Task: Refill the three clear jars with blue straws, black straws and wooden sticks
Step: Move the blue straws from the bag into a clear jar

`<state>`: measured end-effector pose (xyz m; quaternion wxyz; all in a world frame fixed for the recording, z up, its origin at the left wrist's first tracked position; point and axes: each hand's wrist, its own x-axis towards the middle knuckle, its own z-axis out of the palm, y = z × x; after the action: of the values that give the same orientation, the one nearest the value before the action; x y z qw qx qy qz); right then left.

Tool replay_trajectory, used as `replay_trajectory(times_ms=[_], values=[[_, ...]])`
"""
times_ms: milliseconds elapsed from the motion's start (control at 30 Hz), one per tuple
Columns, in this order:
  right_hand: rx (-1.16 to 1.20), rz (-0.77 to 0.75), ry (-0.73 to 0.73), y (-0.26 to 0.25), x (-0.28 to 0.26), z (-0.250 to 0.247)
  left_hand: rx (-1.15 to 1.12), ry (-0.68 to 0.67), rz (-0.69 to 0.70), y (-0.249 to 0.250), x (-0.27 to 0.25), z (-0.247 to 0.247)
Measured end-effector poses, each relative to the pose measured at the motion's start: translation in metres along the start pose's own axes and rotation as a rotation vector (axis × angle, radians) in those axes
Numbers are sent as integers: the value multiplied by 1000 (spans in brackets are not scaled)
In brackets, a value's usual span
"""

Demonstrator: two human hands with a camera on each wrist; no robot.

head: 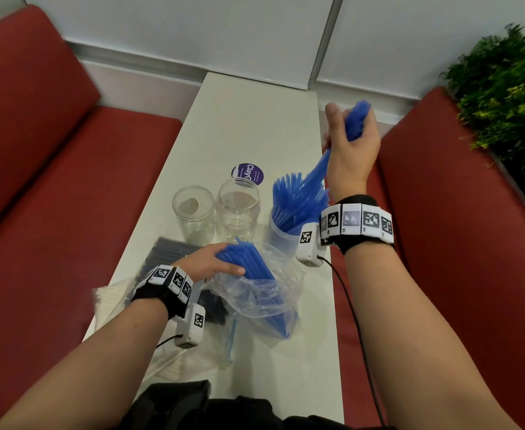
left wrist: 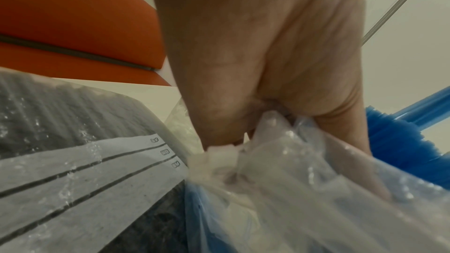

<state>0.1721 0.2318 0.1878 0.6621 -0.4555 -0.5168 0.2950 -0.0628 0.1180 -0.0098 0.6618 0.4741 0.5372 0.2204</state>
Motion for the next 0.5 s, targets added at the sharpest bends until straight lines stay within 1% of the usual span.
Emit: replay_trajectory(times_ms=[67, 167, 233, 300, 367, 433, 500], values=[[-22, 31, -41, 8, -3, 1, -2, -5, -7, 0, 0, 0], [-100, 128, -66, 33, -12, -1, 14, 8, -10, 1, 0, 0], [-154, 196, -128, 49, -18, -6, 10, 10, -10, 2, -1, 0], [-200, 229, -190, 57, -21, -9, 1, 1, 0, 4, -3, 0], [-212, 180, -162, 56, -19, -10, -17, -4, 6, 4, -4, 0], [-234, 70, -104, 48, -12, -8, -30, -8, 8, 3, -4, 0], [-280, -33, -94, 41, -6, -5, -26, -11, 7, 2, -4, 1]])
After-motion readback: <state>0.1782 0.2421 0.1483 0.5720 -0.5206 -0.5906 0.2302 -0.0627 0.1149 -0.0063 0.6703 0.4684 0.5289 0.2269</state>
